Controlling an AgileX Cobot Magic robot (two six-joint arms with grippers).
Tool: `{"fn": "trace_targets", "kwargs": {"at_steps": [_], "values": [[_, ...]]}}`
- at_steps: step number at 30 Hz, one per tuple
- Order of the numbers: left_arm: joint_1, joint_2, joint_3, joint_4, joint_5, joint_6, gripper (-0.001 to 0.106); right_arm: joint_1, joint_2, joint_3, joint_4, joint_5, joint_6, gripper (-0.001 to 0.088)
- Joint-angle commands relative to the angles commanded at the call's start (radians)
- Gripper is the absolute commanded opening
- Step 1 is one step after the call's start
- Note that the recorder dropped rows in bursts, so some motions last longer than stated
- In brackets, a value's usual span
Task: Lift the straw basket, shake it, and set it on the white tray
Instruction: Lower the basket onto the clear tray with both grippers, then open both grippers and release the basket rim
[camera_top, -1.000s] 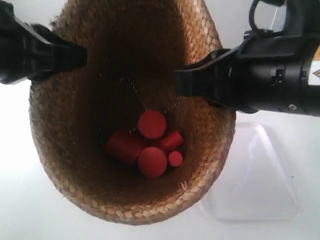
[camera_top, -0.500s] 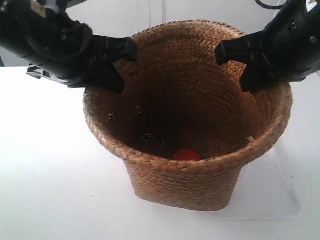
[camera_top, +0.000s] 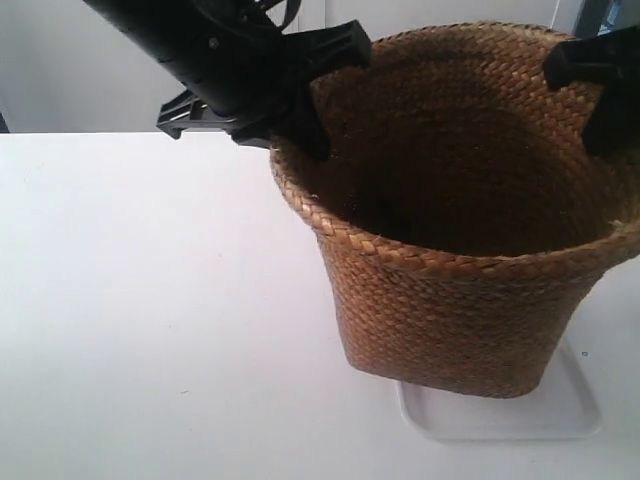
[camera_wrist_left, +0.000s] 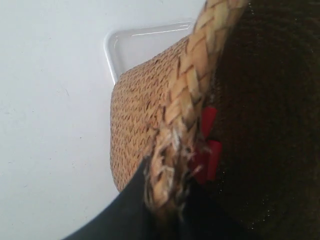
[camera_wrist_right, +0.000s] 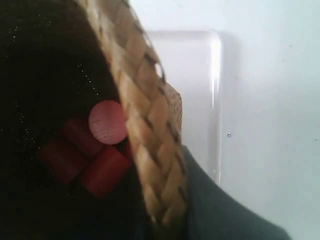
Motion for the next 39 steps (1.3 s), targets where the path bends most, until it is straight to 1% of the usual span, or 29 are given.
{"fn": "trace_targets", "kwargs": {"at_steps": [3, 8, 10, 14, 17, 19, 21, 23, 25, 32, 39], "values": [[0.000, 0.039, -0.017, -0.048, -0.016, 0.000, 0.000, -0.031, 0.040, 0.000, 0.007, 0.000, -0.015, 0.0000], [0.000, 0.076, -0.021, -0.142, -0.097, 0.000, 0.000, -0.079, 0.112, 0.000, 0.009, -0.031, -0.043, 0.0000], [0.000, 0.089, -0.021, -0.153, -0.120, 0.000, 0.000, -0.091, 0.142, 0.000, 0.011, -0.037, -0.043, 0.0000], [0.000, 0.115, -0.021, -0.160, -0.130, 0.000, 0.000, -0.090, 0.185, -0.005, 0.011, -0.064, -0.051, 0.0000], [-0.002, 0.131, -0.021, -0.189, -0.155, 0.011, 0.000, -0.090, 0.203, -0.036, 0.011, -0.069, -0.067, 0.0000], [-0.016, 0.133, -0.021, -0.225, -0.186, 0.011, 0.000, -0.091, 0.215, -0.069, 0.011, -0.069, -0.067, 0.0000], [-0.039, 0.133, -0.021, -0.239, -0.223, 0.044, 0.000, -0.095, 0.231, -0.100, 0.011, -0.062, -0.067, 0.0000], [-0.061, 0.136, -0.021, -0.223, -0.238, 0.072, 0.000, -0.099, 0.247, -0.117, 0.011, -0.046, -0.067, 0.0000], [-0.068, 0.143, -0.021, -0.197, -0.242, 0.072, 0.000, -0.099, 0.258, -0.121, 0.011, -0.033, -0.067, 0.0000], [-0.068, 0.155, -0.021, -0.161, -0.253, 0.054, 0.000, -0.099, 0.263, -0.121, 0.011, -0.011, -0.067, 0.0000], [-0.068, 0.170, -0.021, -0.174, -0.240, 0.052, 0.000, -0.099, 0.288, -0.121, 0.011, -0.008, -0.067, 0.0000]]}}
